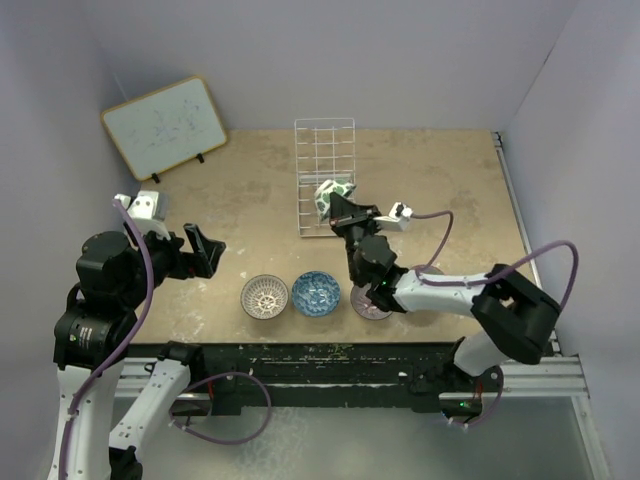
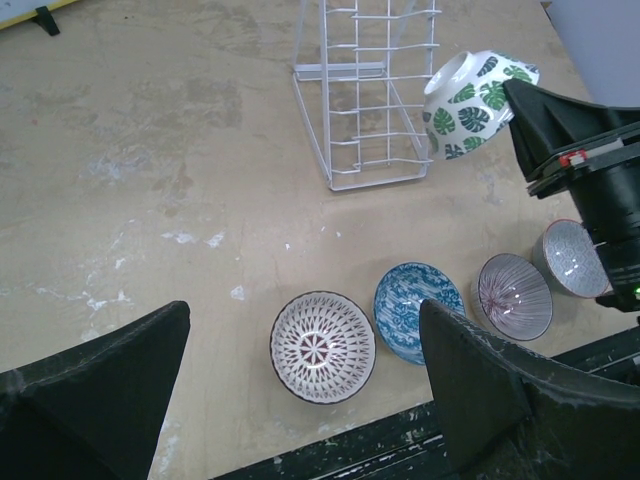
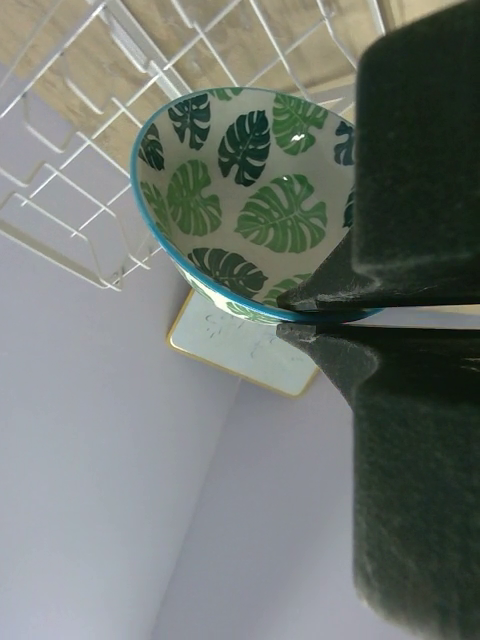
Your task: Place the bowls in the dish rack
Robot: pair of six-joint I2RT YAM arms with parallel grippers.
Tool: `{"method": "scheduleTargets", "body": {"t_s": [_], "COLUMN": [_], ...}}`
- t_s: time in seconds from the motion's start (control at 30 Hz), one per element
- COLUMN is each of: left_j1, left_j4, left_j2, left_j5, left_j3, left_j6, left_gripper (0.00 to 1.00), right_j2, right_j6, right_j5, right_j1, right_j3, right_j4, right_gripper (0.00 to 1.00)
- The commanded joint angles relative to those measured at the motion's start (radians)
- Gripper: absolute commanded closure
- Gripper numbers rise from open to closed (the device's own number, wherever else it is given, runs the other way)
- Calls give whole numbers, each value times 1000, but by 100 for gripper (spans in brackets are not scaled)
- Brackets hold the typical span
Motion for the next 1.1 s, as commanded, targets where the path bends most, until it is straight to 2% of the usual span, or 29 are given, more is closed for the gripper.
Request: {"method": "scheduleTargets", "body": {"t_s": [0.0, 0.37, 0.57, 0.87, 1.07], "left_j1": [-1, -8, -21, -26, -33], "left_j4": [24, 25, 31, 34, 33], "left_j2": [-4, -6, -7, 3, -4], "left_j5": [29, 65, 67, 81, 79], "left_j3": [19, 4, -10, -17, -20], "left_j6": [-8, -1, 6, 23, 26], "left_gripper": [1, 1, 1, 1, 1], "right_j2": [91, 363, 510, 540, 520], "right_j6": [103, 83, 16, 30, 78], "right_j5": [131, 243, 293, 305, 342], "right_j1": [26, 64, 69, 70, 68], "right_j3": [3, 112, 203, 257, 208], "right_j4": [342, 660, 855, 858, 853], "right_gripper": [100, 100, 100, 100, 100]}}
